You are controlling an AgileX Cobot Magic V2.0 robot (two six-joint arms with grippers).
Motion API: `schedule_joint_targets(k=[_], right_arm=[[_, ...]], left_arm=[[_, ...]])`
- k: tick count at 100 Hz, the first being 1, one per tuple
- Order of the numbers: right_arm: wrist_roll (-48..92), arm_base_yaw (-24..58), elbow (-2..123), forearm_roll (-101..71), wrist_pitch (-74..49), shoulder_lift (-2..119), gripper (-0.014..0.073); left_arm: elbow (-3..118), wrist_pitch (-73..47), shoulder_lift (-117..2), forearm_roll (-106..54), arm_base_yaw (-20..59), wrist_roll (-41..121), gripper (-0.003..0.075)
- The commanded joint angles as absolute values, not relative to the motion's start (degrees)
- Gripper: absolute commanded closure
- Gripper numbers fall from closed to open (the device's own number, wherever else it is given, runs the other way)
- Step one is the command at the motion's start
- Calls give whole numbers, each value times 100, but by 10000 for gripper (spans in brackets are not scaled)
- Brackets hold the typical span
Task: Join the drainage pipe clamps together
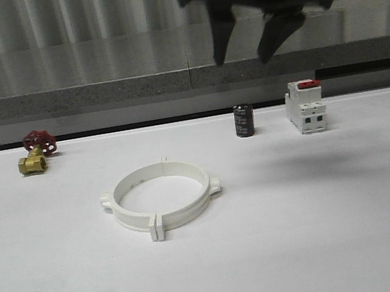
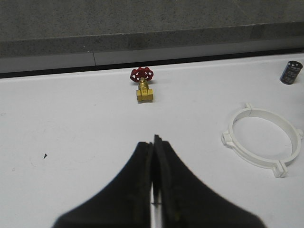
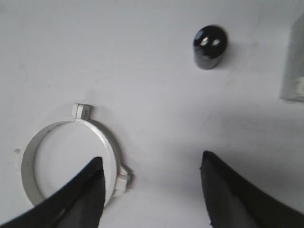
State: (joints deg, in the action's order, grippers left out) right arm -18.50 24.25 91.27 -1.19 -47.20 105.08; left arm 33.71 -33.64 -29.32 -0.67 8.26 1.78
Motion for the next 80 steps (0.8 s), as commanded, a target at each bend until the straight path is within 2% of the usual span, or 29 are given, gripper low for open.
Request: schedule_joint_targets(k=[1,16,50,80], right_arm=[[-1418,2082,9284,-104,-4799,9832,141],[-972,1457,8822,-104,-4849,9116,141],[-322,0,6579,-104,-4560,7033,141],[-322,-195,5159,-104,-4430,4895,169]], left_arm=[[3523,-2942,-2949,-82,828,152,741],[3523,-2942,-2949,-82,828,152,741],[3523,-2942,-2949,-82,828,152,741],[3523,-2942,-2949,-82,828,152,741]])
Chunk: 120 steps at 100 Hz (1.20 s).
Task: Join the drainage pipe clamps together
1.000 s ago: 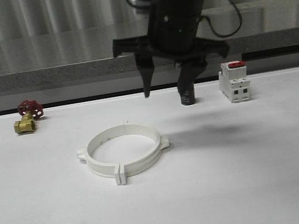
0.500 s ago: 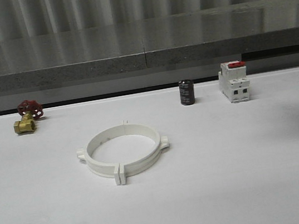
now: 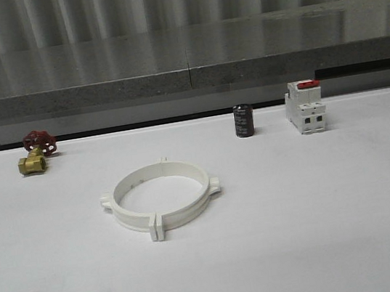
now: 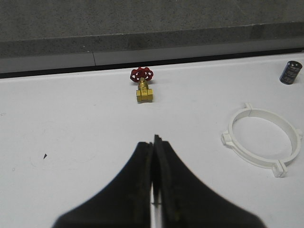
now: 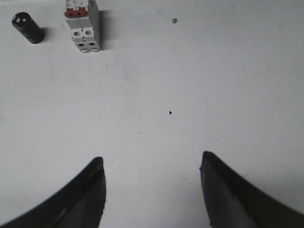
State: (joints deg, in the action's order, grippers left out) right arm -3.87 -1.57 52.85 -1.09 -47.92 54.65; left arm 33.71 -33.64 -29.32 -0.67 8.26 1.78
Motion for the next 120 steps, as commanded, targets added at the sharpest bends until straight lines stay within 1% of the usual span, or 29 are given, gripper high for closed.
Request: schedule_joint_targets(k=[1,6,13,17,19,20,33,34,40,45,120], right_arm=[[-322,-195,5112,-104,-4430,4809,178],[-322,-195,4984,-104,-4430,4549,197],[-322,-195,4816,-104,-4430,4133,253],[-322,-195,4733,-92,-4430,3909,300],[-322,-195,4695,-74,-4430,3806,337],[-322,-195,4684,-66,-4430,3775,337],[-322,-195,4494,45,-4440,3331,538],[-322,-195,4488,50,-4463,3318,538],[-322,-195,4462,88,-4521,3242,623],[-322,-195,4462,87,-4569,3231,664],[-322,-189,4438,87,-4600,3231,661]], left_arm=[[3523,-2942,-2949,-82,828,152,741],[3523,-2942,-2949,-82,828,152,741],[3523,-2942,-2949,-82,828,152,741],[3523,-2942,-2949,-82,828,152,741],[3523,-2942,-2949,-82,828,152,741],[3523,-2942,-2949,-82,828,152,741],[3523,-2942,-2949,-82,828,152,741],[3523,-2942,-2949,-82,828,152,741],[3523,-2942,-2949,-82,828,152,741],[3523,-2942,-2949,-82,828,152,741],[3523,-2942,-2949,-82,828,152,741]])
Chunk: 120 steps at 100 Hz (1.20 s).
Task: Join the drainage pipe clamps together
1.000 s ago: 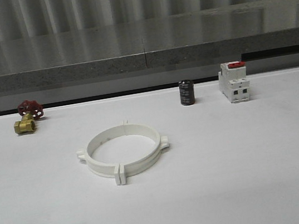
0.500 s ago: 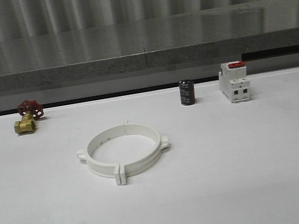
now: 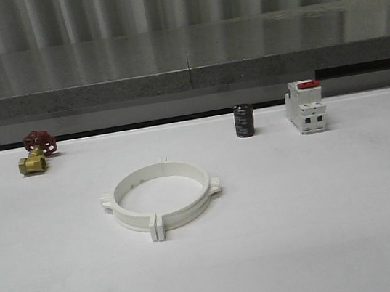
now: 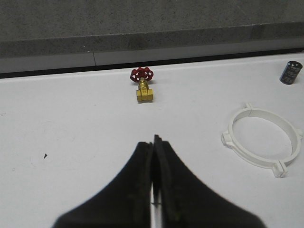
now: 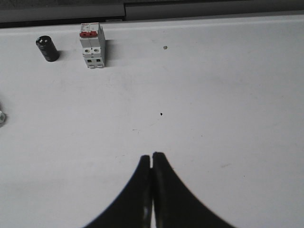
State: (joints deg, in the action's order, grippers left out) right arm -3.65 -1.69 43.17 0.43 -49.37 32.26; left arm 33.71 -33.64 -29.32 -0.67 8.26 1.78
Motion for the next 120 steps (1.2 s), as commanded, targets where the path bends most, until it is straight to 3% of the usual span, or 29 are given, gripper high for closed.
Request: schedule_joint_targets(k=[1,26,57,83,120], right_arm=[[-322,-184,4432,104,-4600,3231,661],[-322,-184,3795,233,-3490,2657,661],[-322,-168,1669,238,-1234,809,661],[-327,-168,594,228,-735,-150,661],[-332,-168,-71,140,231,-167,661]], left_arm=[[3523,-2942,-2949,-82,828,152,741],[3523,-2942,-2949,-82,828,152,741],[3523,-2942,-2949,-82,828,152,741],[3523,-2942,-2949,-82,828,152,741],[3523,-2932,-2949,-82,828,152,741]])
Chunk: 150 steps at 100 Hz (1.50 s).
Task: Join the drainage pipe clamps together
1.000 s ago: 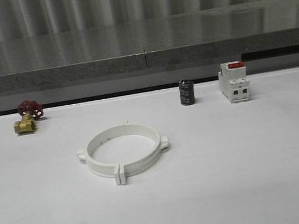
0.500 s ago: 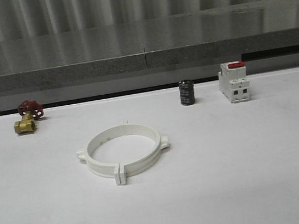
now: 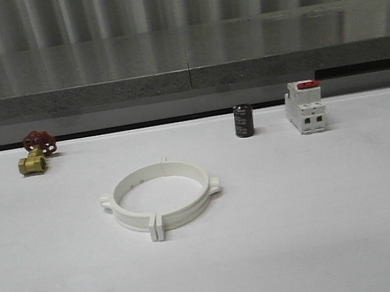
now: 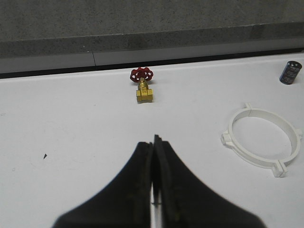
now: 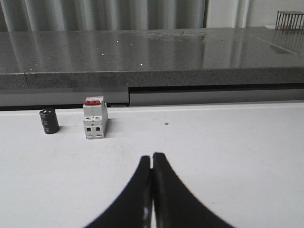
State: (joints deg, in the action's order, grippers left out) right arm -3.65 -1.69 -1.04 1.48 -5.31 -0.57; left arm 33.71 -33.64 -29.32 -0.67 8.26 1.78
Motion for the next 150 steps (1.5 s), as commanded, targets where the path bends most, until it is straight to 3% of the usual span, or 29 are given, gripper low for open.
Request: schedule_joint_targets(k=[1,121,150], right_arm=[[-332,-168,-64,140,202,-167,661],[-332,-168,-64,140,234,-167,661],[-332,-168,-64,140,234,-167,661]], left_arm=[[3523,-2932,-2949,-82,828,152,741],[3513,-2909,-2949,-82,828,152,741],[2607,-1183,-2480,46,828,152,741]])
